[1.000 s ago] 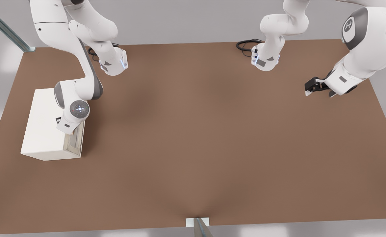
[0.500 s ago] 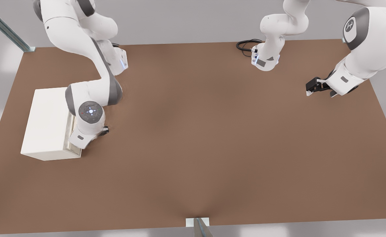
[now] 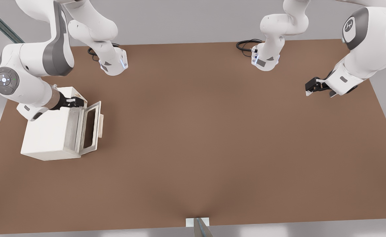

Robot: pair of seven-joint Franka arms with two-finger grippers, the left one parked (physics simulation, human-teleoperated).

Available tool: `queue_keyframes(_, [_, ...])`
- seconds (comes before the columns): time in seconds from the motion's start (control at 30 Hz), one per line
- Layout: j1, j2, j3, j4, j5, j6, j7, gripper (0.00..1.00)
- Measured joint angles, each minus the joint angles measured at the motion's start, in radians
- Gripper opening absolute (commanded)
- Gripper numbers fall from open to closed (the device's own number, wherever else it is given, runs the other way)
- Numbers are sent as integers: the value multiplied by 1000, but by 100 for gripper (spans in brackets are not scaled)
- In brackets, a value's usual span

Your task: Keep left arm still and open the oven door with right arm

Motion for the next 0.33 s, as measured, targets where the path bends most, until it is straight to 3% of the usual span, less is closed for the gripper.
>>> queue_keyframes(0.33, [-5,-7,-2,-7,6,-5,-22,100])
